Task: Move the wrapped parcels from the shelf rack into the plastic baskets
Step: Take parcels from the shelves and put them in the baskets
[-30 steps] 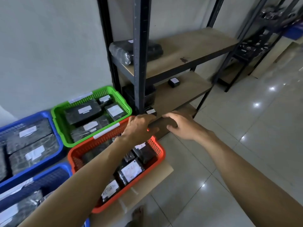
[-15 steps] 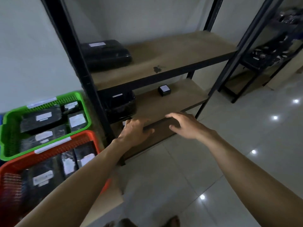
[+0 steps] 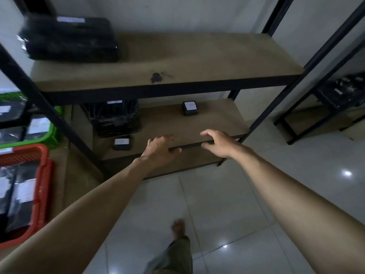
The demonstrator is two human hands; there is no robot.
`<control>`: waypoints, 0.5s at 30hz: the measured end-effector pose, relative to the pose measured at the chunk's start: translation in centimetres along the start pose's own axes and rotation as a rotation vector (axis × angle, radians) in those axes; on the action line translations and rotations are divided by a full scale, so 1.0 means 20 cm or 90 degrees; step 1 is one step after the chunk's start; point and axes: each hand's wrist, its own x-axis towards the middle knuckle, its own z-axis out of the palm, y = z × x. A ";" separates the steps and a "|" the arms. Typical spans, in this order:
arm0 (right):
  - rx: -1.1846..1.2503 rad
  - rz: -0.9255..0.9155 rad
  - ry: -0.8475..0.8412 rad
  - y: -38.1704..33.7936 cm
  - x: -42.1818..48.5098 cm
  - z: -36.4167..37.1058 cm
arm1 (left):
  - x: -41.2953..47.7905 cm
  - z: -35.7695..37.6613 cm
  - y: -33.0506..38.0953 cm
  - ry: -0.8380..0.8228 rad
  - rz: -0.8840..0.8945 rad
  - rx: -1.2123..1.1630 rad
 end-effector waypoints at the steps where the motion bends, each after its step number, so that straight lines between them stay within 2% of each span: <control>1: 0.005 0.003 -0.004 0.06 0.06 0.00 | 0.08 0.05 0.01 -0.012 -0.012 -0.001; 6: 0.018 0.014 -0.049 0.36 0.35 -0.01 | 0.41 0.24 0.13 -0.018 -0.100 -0.044; 10: 0.046 0.039 -0.041 0.57 0.61 -0.01 | 0.62 0.34 0.19 -0.028 -0.151 -0.087; 15: 0.065 0.010 -0.014 0.71 1.04 0.06 | 0.88 0.45 0.11 0.044 -0.224 -0.142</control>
